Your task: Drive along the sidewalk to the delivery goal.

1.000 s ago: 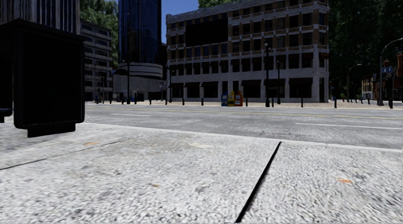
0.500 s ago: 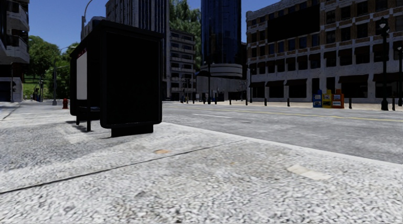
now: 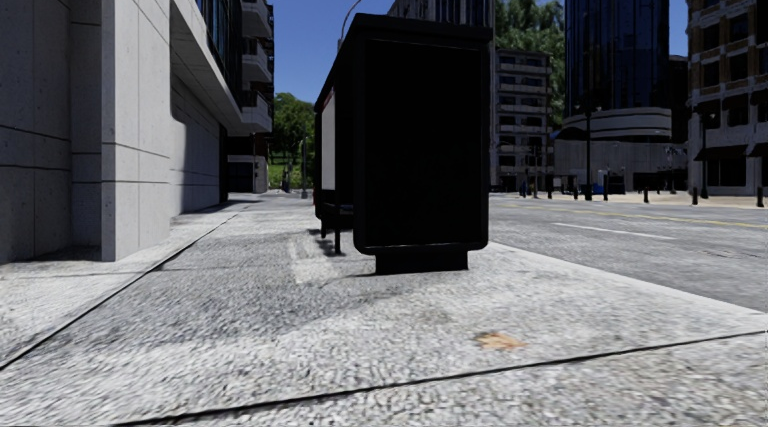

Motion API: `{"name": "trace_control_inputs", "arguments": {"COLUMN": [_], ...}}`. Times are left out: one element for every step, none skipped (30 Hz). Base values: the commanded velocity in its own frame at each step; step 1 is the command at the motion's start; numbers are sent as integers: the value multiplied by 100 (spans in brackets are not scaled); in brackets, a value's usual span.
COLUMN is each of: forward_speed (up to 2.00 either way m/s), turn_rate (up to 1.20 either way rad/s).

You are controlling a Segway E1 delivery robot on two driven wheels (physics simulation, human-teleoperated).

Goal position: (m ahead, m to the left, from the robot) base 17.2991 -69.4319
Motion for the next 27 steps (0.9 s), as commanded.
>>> {"name": "trace_control_inputs", "arguments": {"forward_speed": [200,200,200,200,200,200,200,200,200,200,200,200,200,200,200,200,200,200,200,200,200,200,200,200,200,200,200], "turn_rate": [91,90,90,90,90,90,90,89,87,87,86,77,48,0,0,0,0,0,0,0,0,0,0,0,0,0,0]}}
